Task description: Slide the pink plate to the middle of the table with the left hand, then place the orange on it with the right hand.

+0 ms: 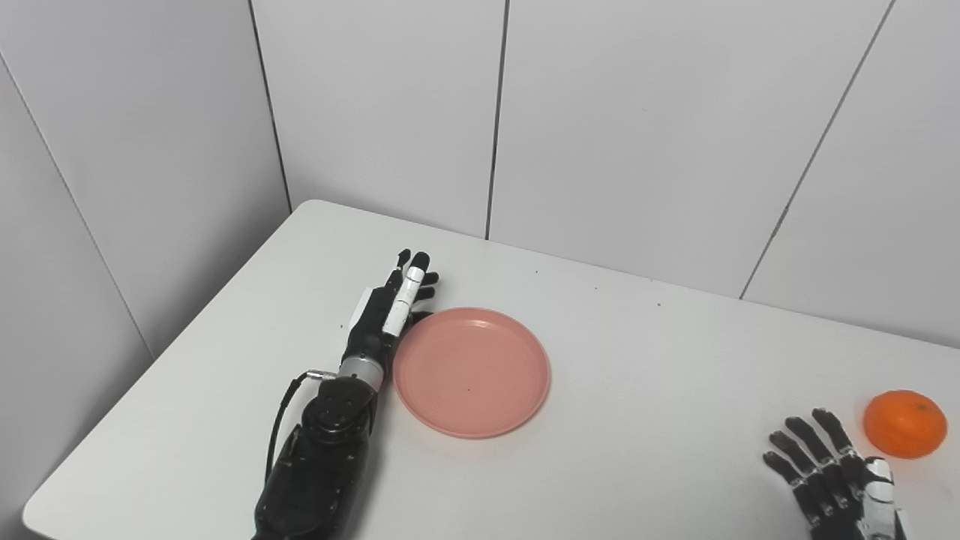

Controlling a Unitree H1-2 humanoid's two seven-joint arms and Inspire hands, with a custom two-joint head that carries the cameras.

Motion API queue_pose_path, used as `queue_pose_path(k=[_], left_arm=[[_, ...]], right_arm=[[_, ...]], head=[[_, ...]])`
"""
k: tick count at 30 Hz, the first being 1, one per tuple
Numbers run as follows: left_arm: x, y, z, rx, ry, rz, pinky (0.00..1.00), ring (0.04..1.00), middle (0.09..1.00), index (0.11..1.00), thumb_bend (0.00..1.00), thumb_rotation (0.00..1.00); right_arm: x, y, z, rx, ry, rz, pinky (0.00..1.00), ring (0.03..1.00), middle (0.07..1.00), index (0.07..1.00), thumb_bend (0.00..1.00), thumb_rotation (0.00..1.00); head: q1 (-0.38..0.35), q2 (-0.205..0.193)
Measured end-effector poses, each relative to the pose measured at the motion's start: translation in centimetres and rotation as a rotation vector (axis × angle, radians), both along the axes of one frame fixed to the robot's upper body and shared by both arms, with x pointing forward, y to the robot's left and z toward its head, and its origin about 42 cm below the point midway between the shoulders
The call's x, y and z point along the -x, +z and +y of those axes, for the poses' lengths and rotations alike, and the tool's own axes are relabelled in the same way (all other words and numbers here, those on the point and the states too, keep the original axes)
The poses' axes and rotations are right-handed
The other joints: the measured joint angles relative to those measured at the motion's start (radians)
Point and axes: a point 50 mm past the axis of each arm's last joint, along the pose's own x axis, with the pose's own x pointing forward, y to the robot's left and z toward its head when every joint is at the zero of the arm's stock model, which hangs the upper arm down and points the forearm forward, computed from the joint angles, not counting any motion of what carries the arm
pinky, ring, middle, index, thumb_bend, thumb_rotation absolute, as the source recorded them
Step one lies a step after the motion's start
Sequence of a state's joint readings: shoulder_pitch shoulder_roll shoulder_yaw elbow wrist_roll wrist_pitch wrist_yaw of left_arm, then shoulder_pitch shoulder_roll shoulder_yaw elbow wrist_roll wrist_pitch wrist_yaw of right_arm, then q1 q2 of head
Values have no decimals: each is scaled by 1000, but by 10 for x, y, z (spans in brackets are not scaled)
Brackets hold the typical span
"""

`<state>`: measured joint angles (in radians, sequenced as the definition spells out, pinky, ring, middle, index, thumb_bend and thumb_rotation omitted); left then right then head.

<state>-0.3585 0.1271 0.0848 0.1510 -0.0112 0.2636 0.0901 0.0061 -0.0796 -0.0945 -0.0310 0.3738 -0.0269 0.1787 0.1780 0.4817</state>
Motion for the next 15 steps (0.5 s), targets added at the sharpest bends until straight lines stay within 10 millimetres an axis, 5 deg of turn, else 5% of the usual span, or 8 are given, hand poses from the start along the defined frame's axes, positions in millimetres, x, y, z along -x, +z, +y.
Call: queue_pose_path(k=[15], left_arm=[[-3, -10, -14, 30, 17, -12, 851, 917, 926, 1000, 738, 1000]], right_arm=[[6, -1, 9, 19, -2, 10, 750, 790, 820, 876, 724, 917]], head=[[-52, 2]])
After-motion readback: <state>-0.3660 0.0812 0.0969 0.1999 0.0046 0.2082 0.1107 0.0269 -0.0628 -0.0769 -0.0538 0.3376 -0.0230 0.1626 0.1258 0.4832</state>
